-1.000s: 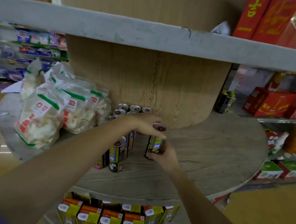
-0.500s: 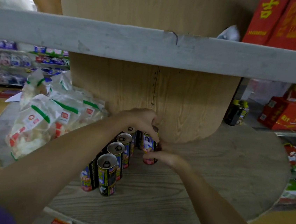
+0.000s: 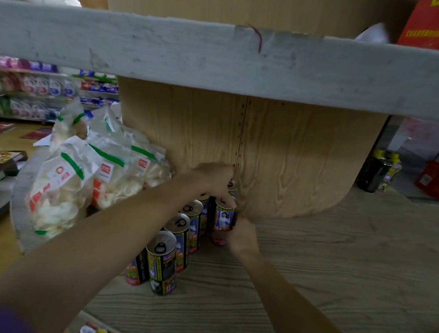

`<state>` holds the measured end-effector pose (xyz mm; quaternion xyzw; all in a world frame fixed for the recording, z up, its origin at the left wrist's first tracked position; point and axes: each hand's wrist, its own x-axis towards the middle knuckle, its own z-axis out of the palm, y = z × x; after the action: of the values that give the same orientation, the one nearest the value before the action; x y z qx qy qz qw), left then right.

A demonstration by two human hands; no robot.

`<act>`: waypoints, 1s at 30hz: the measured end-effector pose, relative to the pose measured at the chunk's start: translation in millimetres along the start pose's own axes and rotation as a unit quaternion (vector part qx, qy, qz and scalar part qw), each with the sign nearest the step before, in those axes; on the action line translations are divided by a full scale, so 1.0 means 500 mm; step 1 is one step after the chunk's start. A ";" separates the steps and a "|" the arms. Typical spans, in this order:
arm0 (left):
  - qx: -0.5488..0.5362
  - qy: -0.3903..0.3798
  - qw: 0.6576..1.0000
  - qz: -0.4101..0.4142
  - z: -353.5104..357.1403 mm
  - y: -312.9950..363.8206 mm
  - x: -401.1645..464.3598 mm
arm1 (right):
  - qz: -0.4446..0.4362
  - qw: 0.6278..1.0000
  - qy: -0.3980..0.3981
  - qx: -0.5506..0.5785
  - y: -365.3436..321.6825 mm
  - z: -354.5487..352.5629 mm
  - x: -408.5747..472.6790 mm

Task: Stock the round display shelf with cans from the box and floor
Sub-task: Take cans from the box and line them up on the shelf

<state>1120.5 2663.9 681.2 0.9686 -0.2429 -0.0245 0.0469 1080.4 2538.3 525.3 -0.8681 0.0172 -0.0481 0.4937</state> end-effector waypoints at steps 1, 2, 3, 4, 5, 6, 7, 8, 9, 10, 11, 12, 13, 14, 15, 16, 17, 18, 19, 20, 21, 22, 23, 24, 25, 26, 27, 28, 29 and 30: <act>-0.006 -0.001 1.000 0.003 -0.003 -0.007 0.003 | 0.002 1.000 0.003 0.002 0.011 0.006 0.009; -0.013 -0.005 1.000 0.008 -0.003 -0.013 0.006 | 0.002 1.000 0.004 -0.003 0.010 0.007 0.010; -0.024 -0.008 1.000 0.015 -0.002 -0.019 0.009 | -0.005 1.000 0.006 -0.010 -0.006 0.003 0.000; -0.036 -0.012 0.999 0.020 0.001 -0.025 0.011 | -0.008 1.000 0.008 -0.017 -0.010 0.003 -0.001; -0.047 -0.016 0.998 0.025 0.005 -0.030 0.013 | -0.011 1.000 0.009 -0.018 -0.015 0.002 -0.003; -0.053 -0.018 0.998 0.031 0.010 -0.034 0.015 | -0.011 1.000 0.008 -0.014 -0.017 0.001 -0.003; -0.054 -0.016 0.998 0.036 0.015 -0.037 0.015 | -0.008 1.000 0.006 -0.012 -0.018 0.002 0.000; -0.052 -0.011 0.998 0.038 0.021 -0.040 0.016 | -0.006 1.000 0.002 -0.015 -0.020 0.002 0.000; -0.051 -0.002 0.998 0.039 0.025 -0.042 0.016 | -0.005 1.000 -0.002 -0.021 -0.021 0.003 0.002; -0.052 0.008 0.998 0.039 0.029 -0.043 0.015 | -0.002 1.000 -0.005 -0.025 -0.022 0.003 0.004; -0.054 0.015 0.998 0.039 0.032 -0.044 0.013 | 0.001 1.000 -0.004 -0.025 -0.023 0.003 0.007; -0.056 0.016 0.998 0.037 0.033 -0.043 0.011 | 0.009 1.000 -0.005 -0.022 -0.024 0.003 0.007; -0.055 0.013 0.998 0.037 0.033 -0.042 0.008 | 0.016 1.000 -0.005 -0.019 -0.025 0.003 0.008; -0.054 0.009 0.998 0.032 0.032 -0.041 0.005 | 0.023 1.000 -0.008 -0.019 -0.028 0.003 0.006; -0.054 0.007 0.998 0.029 0.032 -0.039 0.001 | 0.026 0.999 -0.011 -0.019 -0.030 0.003 0.004; -0.053 0.006 0.998 0.027 0.033 -0.040 -0.002 | 0.026 0.999 -0.014 -0.019 -0.033 0.002 0.000; -0.048 0.003 0.998 0.028 0.033 -0.040 -0.008 | 0.023 1.000 -0.013 -0.016 -0.033 0.002 -0.004; -0.043 0.002 0.998 0.034 0.032 -0.038 -0.015 | 0.025 1.000 -0.013 -0.011 -0.030 0.002 -0.007; -0.044 0.006 0.998 0.044 0.032 -0.035 -0.022 | 0.028 0.999 -0.015 -0.004 -0.027 0.000 -0.012; -0.054 0.015 0.997 0.056 0.034 -0.033 -0.028 | 0.035 0.999 -0.016 0.001 -0.025 -0.004 -0.019; -0.068 0.027 0.995 0.068 0.035 -0.029 -0.035 | 0.044 0.999 -0.014 0.001 -0.023 -0.008 -0.028; -0.085 0.040 0.992 0.082 0.034 -0.020 -0.045 | 0.052 0.999 -0.009 -0.005 -0.022 -0.014 -0.038; -0.101 0.051 0.989 0.094 0.034 -0.010 -0.054 | 0.058 0.998 0.003 -0.018 -0.020 -0.021 -0.047; -0.118 0.058 0.986 0.107 0.035 0.000 -0.061 | 0.061 0.997 0.021 -0.034 -0.019 -0.028 -0.057; -0.133 0.061 0.982 0.119 0.037 0.012 -0.068 | 0.061 0.996 0.046 -0.044 -0.017 -0.035 -0.069; -0.146 0.058 0.979 0.132 0.044 0.025 -0.073 | 0.064 0.994 0.071 -0.048 -0.015 -0.044 -0.083; -0.159 0.048 0.975 0.146 0.054 0.042 -0.079 | 0.070 0.992 0.095 -0.050 -0.010 -0.054 -0.098; -0.171 0.033 0.972 0.158 0.068 0.061 -0.084 | 0.081 0.989 0.115 -0.053 -0.004 -0.062 -0.116; -0.182 0.021 0.969 0.168 0.084 0.077 -0.085 | 0.091 0.985 0.133 -0.056 0.002 -0.071 -0.134; -0.190 0.012 0.965 0.183 0.108 0.101 -0.084 | 0.111 0.980 0.151 -0.062 0.013 -0.088 -0.165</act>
<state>1055.9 2635.1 633.8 0.8812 -0.4063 -0.0499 0.2365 994.3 2503.9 536.4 -0.8722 0.1911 -0.1227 0.4333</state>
